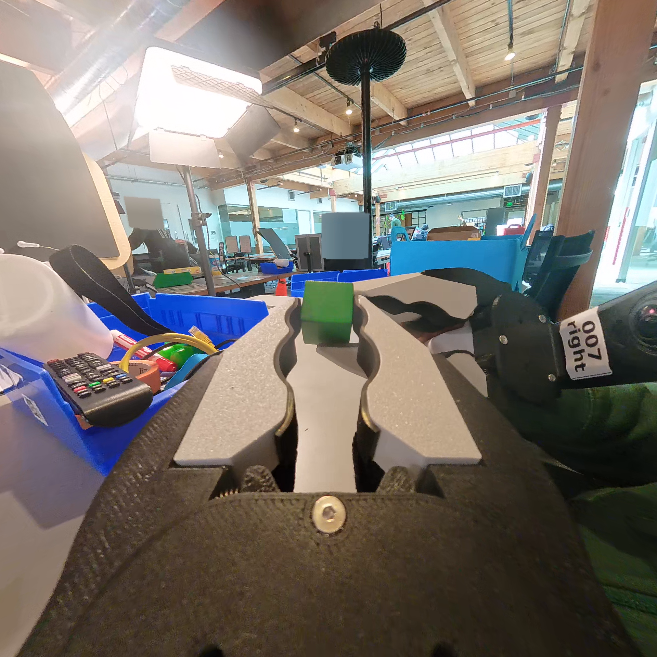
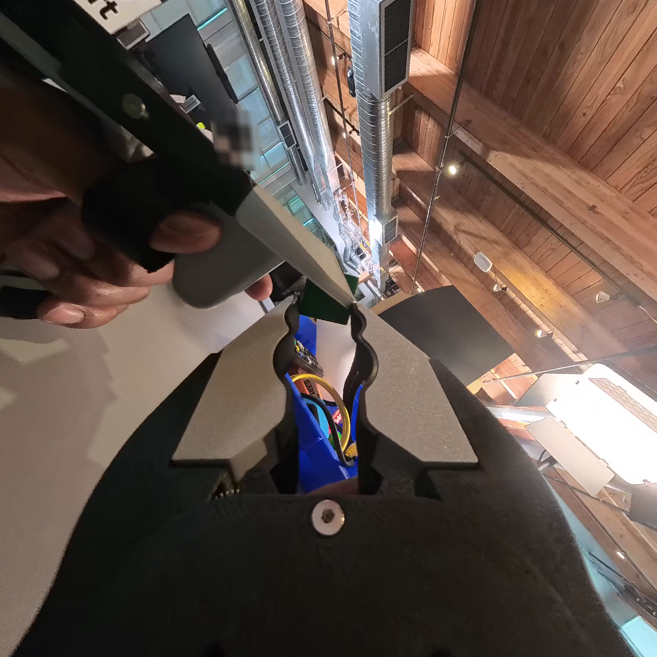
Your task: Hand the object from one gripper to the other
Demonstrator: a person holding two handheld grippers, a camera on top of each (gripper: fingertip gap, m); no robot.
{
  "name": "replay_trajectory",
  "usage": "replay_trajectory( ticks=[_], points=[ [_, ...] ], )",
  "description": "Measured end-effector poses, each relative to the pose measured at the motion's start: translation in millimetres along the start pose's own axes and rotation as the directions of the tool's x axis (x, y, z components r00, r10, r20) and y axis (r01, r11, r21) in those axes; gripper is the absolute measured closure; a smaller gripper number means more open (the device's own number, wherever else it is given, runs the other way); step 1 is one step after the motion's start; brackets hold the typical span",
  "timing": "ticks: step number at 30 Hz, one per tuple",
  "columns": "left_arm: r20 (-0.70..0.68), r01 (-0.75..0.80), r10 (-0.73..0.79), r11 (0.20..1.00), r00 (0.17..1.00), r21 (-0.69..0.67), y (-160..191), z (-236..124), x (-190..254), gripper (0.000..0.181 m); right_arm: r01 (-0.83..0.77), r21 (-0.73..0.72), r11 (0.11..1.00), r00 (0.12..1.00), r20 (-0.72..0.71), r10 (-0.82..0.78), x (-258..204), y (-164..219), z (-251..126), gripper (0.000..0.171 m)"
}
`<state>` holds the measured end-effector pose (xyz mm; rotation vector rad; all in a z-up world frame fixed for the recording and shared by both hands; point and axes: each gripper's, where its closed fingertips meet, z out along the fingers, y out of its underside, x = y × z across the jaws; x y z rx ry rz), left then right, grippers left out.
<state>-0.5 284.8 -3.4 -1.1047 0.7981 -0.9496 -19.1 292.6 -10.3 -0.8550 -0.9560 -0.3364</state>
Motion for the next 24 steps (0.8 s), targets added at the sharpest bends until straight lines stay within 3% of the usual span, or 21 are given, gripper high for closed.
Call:
replay_trajectory(
  ticks=[24],
  points=[
    [-0.031,0.012,-0.012,1.0,0.999,0.0,0,0,4,0.152,-0.003,0.024,1.0,0.996,-0.093,0.005,18,-5,-4,0.142]
  ],
)
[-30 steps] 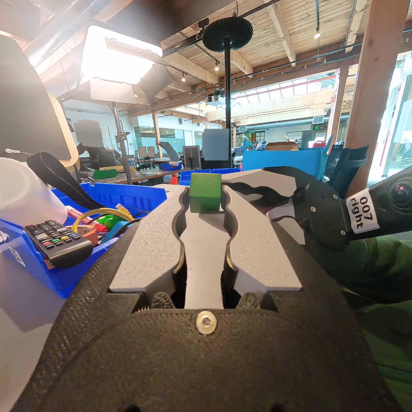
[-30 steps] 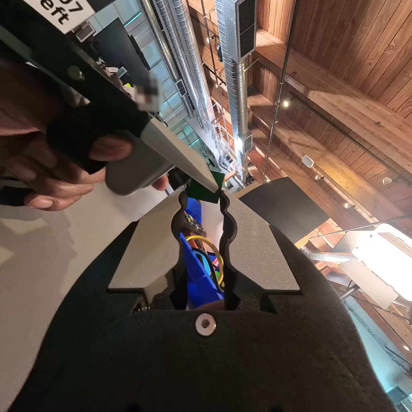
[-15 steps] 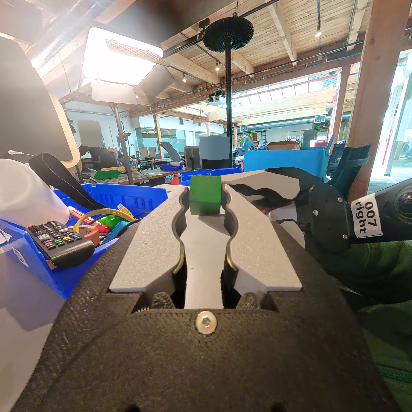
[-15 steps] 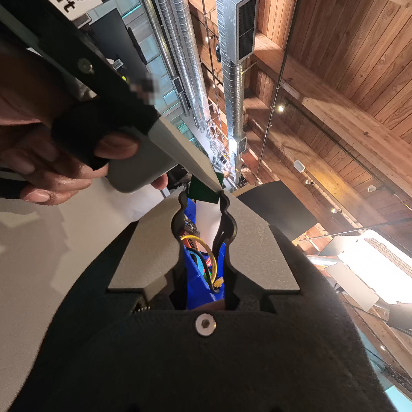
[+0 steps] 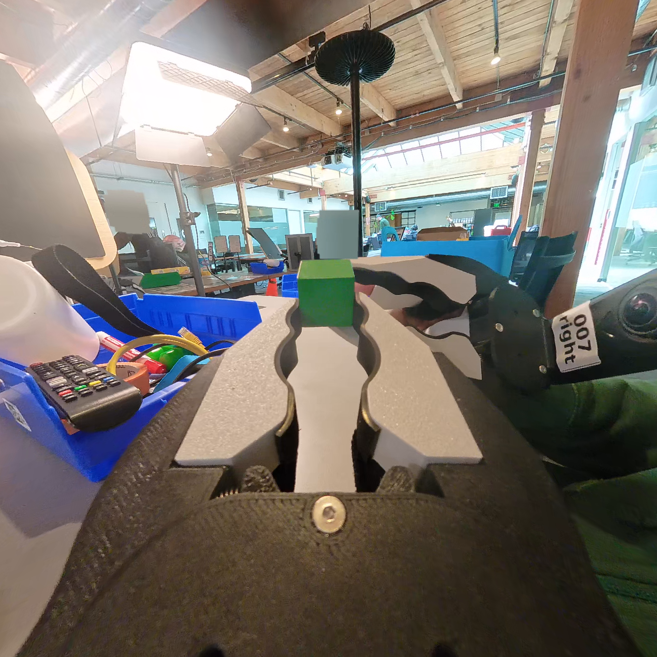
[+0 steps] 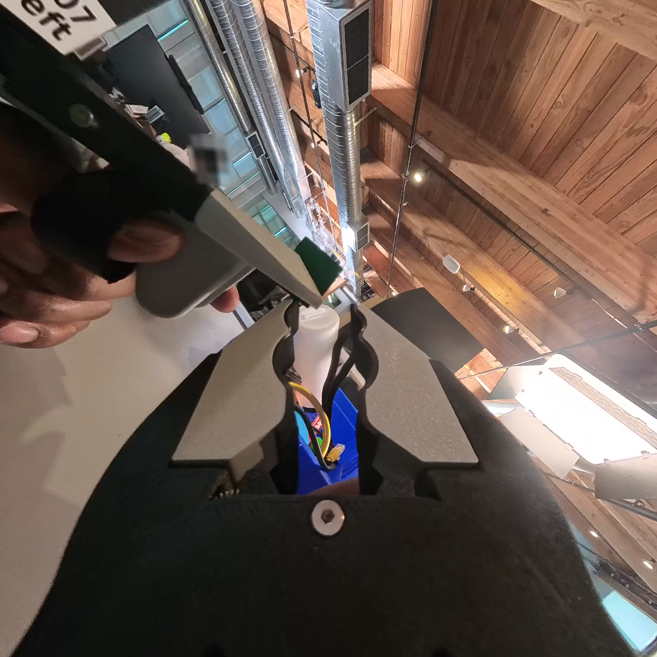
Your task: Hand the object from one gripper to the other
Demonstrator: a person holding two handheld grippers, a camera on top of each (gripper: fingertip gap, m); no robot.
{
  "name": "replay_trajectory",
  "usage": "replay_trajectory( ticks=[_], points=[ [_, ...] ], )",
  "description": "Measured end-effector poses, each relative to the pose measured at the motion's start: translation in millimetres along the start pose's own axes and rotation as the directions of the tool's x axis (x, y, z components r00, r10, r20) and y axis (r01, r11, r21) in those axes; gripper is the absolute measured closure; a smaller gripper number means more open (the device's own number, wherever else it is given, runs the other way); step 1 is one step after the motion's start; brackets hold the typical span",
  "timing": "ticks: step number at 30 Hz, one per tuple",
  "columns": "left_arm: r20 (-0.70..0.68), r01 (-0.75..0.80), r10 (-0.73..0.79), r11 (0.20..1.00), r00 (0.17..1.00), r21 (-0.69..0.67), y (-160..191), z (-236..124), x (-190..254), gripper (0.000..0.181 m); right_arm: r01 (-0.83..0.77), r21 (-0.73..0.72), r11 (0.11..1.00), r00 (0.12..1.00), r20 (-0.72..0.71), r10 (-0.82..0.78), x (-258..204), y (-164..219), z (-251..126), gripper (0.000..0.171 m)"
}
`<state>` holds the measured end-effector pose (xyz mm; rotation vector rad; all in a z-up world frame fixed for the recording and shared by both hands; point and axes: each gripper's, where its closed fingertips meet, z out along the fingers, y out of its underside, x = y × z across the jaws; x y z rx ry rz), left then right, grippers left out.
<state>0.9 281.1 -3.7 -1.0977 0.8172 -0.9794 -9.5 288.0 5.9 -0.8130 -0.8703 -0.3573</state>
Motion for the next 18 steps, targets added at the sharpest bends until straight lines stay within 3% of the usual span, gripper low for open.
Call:
replay_trajectory(
  ticks=[8,18],
  points=[
    [-0.028,0.059,-0.059,0.998,0.998,0.019,-3,-1,0,0.152,-0.003,0.017,1.0,1.0,0.023,0.002,-5,-3,0,0.143],
    [-0.271,0.399,-0.391,0.916,0.879,-0.027,-6,-2,17,0.152,-0.082,0.072,0.994,0.993,0.093,0.075,-12,-12,-3,0.136]
  ],
)
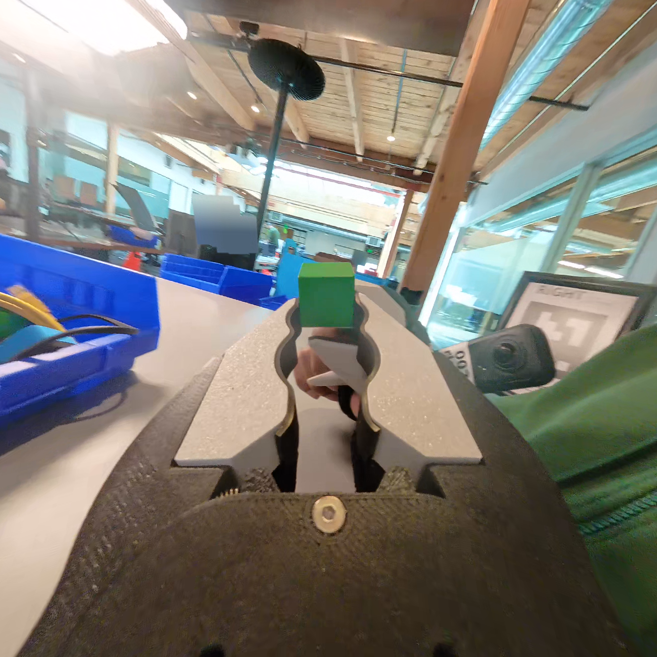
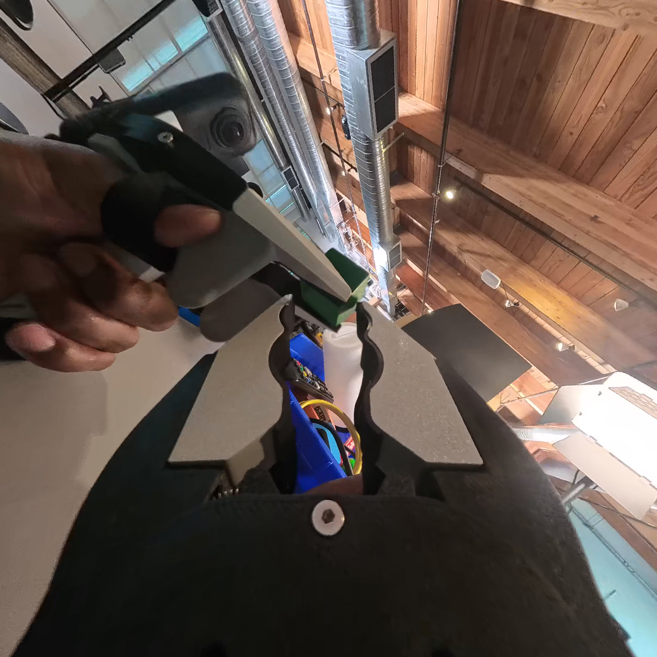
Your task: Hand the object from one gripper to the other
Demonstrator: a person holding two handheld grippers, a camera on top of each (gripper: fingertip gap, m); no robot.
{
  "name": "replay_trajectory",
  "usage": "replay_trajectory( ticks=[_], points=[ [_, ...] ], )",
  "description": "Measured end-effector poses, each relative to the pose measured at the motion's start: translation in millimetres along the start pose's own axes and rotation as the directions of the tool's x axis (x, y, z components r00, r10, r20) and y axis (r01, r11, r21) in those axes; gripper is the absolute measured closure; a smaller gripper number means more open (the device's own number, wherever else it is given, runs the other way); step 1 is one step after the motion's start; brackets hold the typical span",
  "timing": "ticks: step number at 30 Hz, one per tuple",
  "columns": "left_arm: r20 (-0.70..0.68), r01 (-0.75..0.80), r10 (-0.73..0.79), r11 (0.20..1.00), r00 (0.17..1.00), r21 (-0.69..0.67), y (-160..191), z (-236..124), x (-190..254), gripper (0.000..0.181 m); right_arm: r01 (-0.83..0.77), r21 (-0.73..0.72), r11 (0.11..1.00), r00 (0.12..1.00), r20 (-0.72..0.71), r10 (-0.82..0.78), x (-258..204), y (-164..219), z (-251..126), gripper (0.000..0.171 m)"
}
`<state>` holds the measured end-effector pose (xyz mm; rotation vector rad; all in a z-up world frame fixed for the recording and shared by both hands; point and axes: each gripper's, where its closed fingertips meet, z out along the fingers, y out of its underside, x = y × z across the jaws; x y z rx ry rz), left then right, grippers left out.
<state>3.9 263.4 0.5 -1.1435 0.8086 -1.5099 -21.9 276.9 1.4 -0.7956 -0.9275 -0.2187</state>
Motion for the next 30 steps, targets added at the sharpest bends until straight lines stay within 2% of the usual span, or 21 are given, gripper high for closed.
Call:
replay_trajectory(
  ticks=[4,12,18,22,30],
  points=[
    [-0.072,0.079,-0.084,0.994,0.994,-0.069,10,7,8,0.152,-0.014,0.015,1.0,1.0,0.014,0.014,-1,-2,-2,0.134],
    [-0.093,0.133,-0.151,0.976,0.984,-0.175,26,18,9,0.151,-0.003,-0.017,1.0,1.0,0.001,0.003,1,3,-4,0.139],
    [-0.055,0.143,-0.155,0.974,0.986,-0.175,28,22,3,0.139,0.032,-0.08,0.996,0.996,-0.079,-0.039,13,10,-5,0.141],
    [0.009,0.152,-0.152,0.98,0.988,-0.132,25,26,-8,0.129,-0.004,-0.128,0.992,0.99,-0.141,-0.014,27,20,-8,0.142],
    [0.041,0.186,-0.183,0.978,0.982,-0.089,22,28,-15,0.12,-0.03,-0.152,0.988,0.987,-0.162,0.005,33,25,-11,0.142]
  ],
)
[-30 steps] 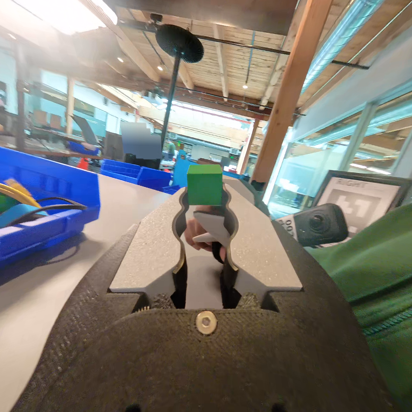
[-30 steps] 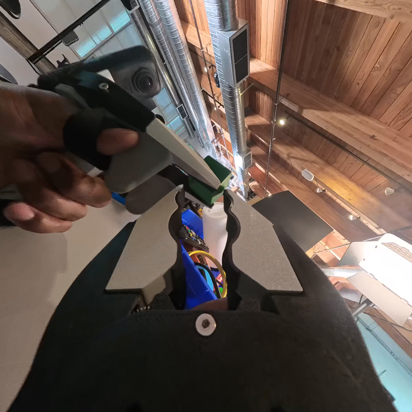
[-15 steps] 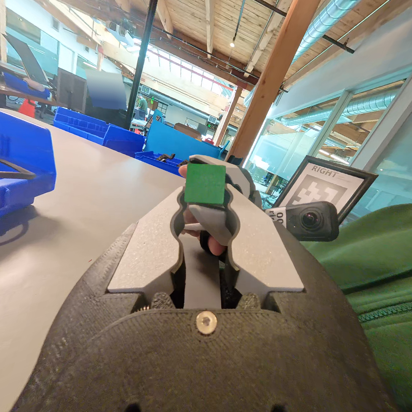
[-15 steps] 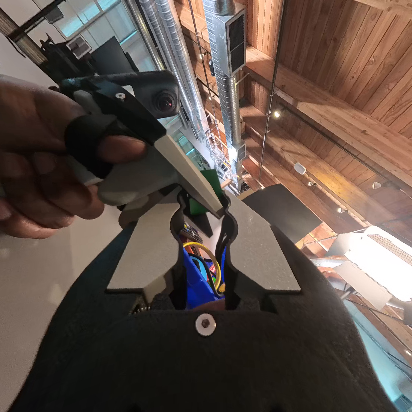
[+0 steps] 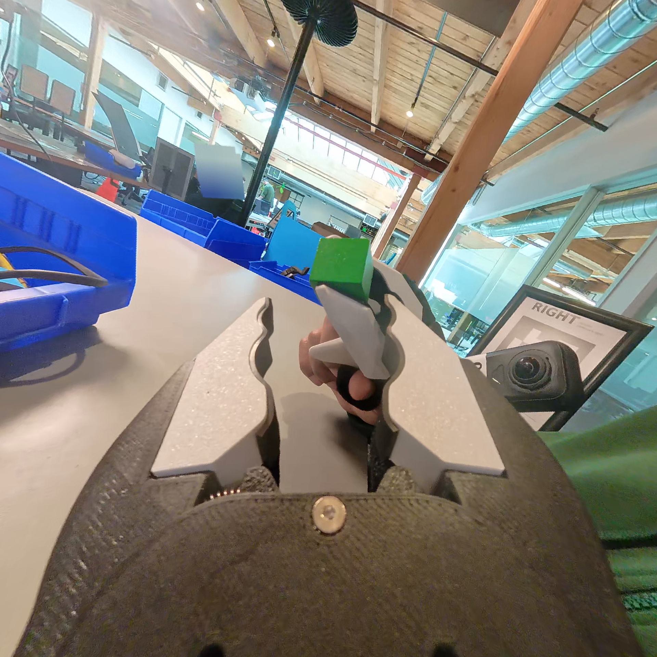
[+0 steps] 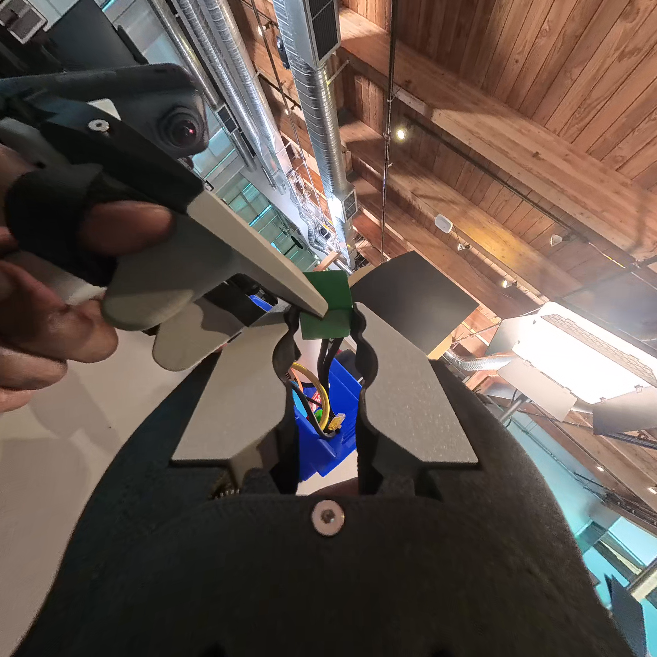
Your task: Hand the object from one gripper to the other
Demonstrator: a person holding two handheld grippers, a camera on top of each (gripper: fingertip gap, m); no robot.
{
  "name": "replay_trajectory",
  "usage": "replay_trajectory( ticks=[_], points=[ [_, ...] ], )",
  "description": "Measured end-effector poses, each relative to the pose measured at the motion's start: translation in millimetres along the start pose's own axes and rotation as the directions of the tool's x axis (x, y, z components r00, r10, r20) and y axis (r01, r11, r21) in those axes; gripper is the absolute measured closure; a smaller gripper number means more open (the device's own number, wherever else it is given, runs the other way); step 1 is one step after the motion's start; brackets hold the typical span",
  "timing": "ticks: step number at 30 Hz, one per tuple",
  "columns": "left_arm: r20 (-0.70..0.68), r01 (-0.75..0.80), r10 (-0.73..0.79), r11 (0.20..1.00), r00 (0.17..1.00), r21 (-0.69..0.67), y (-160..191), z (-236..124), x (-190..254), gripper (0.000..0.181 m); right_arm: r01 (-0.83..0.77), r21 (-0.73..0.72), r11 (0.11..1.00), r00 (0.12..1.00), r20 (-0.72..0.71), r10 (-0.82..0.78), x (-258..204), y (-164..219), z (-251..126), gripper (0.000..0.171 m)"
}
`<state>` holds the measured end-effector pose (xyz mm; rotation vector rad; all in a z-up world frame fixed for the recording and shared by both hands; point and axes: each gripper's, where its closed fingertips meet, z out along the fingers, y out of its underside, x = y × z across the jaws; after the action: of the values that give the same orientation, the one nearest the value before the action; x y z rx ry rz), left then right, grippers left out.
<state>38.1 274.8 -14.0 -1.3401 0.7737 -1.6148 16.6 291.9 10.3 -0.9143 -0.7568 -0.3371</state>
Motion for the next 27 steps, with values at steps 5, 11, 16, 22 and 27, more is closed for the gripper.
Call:
replay_trajectory(
  ticks=[5,11,16,22,27],
  points=[
    [0.014,-0.003,0.002,0.998,1.0,0.065,-10,-7,-3,0.118,-0.061,-0.017,0.998,0.998,0.0,0.061,4,4,2,0.142],
    [0.024,0.009,-0.013,0.988,1.0,0.153,-23,-20,-6,0.12,-0.241,-0.029,0.97,0.97,0.01,0.241,13,11,6,0.142],
    [0.034,-0.047,0.041,0.977,0.999,0.207,-28,-29,1,0.12,-0.551,-0.048,0.833,0.828,0.094,0.553,14,16,12,0.143],
    [0.182,-0.26,0.217,0.93,0.959,0.259,-38,-45,3,0.12,-0.809,-0.159,0.565,0.543,0.166,0.823,3,28,22,0.143],
    [0.355,-0.465,0.377,0.861,0.855,0.206,-45,-56,-3,0.12,-0.923,-0.253,0.291,0.226,0.257,0.94,-14,20,25,0.142]
  ],
)
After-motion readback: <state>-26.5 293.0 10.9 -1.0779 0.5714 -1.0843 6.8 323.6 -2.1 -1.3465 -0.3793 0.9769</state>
